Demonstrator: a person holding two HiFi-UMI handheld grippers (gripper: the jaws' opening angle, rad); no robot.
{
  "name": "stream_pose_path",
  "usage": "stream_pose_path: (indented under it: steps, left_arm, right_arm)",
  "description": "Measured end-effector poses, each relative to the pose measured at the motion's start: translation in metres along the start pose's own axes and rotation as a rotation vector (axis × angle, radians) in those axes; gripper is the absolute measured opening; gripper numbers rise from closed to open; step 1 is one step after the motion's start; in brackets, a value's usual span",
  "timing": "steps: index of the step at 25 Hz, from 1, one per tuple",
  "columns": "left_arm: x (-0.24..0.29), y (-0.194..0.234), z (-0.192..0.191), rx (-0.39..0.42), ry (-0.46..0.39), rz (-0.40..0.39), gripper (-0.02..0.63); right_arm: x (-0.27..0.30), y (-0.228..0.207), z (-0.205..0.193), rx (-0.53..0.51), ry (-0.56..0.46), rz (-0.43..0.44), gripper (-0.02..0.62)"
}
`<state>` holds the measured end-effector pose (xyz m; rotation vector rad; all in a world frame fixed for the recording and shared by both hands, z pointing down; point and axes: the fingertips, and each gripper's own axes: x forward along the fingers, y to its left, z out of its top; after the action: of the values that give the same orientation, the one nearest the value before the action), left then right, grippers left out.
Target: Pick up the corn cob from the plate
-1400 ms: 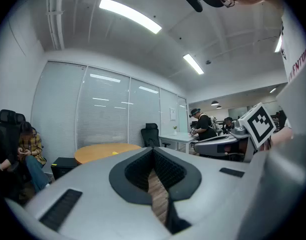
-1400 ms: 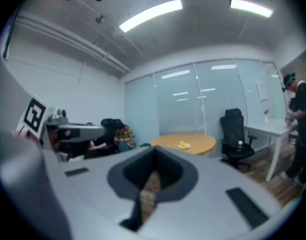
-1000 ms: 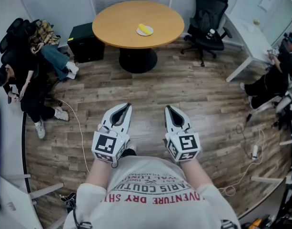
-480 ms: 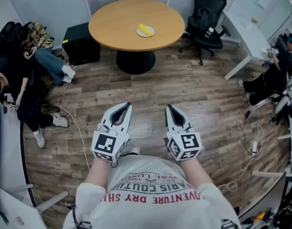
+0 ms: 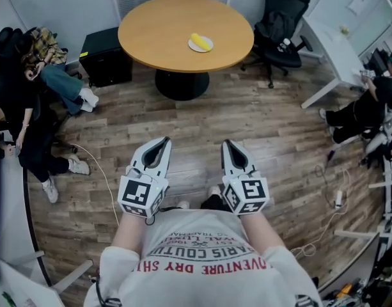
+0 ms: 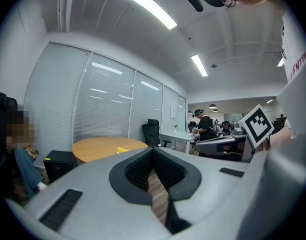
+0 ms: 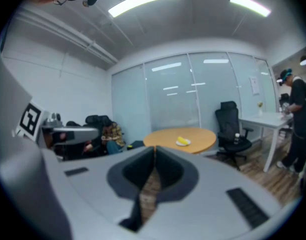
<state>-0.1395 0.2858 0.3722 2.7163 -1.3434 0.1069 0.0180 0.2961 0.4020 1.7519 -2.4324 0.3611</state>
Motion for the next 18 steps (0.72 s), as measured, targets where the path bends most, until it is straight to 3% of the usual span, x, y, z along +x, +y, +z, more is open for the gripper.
stream_pose_path:
  steps: [4,9,18]
  left_arm:
    - [0.02,0.011,-0.007,-0.004,0.021,0.029,0.033]
    - [0.06,0.022,-0.005,-0.01,0.018,0.091,0.033]
    - [0.175,0.024,0.024,0.015,-0.014,0.179,0.033]
  right_arm:
    - [0.023,-0.022,0.001,0.007,0.004,-0.003,0.029]
    - [0.063,-0.054,0.005,0.005,0.007,0.053,0.03]
    - [0.145,-0.144,0.049,-0.024,-0.019,0.144,0.03]
